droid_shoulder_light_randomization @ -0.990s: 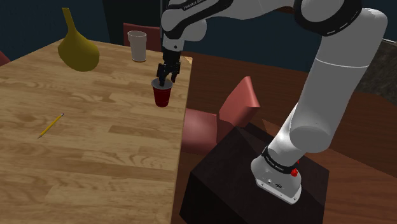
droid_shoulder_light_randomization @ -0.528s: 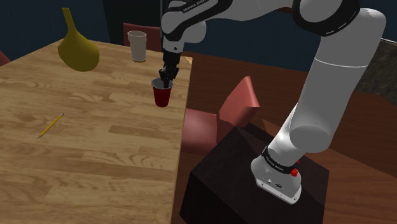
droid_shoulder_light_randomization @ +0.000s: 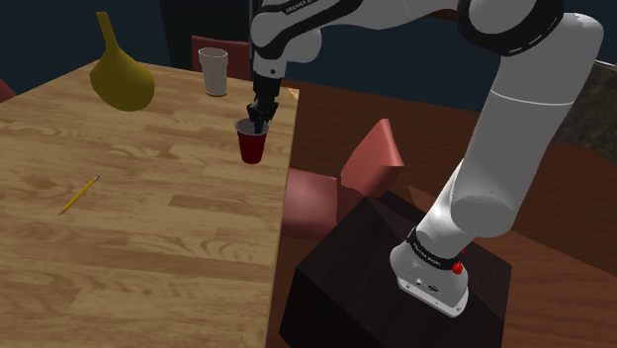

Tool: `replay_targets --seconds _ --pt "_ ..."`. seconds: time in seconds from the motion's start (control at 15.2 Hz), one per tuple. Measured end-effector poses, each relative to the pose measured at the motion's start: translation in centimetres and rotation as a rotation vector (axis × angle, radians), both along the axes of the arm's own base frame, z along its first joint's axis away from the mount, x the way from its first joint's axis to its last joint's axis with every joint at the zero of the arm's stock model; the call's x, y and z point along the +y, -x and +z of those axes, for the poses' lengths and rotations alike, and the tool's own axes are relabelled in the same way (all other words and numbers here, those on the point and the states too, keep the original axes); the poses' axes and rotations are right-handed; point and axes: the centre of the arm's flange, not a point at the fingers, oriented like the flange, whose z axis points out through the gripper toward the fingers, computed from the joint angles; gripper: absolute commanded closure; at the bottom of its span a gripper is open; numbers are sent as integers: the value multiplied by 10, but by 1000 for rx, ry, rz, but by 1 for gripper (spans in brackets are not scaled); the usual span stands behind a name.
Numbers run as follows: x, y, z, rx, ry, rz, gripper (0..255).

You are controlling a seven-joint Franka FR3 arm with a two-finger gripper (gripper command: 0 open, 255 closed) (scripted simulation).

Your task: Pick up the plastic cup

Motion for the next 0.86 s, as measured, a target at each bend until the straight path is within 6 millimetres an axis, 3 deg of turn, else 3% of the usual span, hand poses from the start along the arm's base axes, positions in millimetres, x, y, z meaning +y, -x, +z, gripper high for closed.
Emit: replay_targets --seconds 0.86 --pt "0 0 66 0 0 0 255"
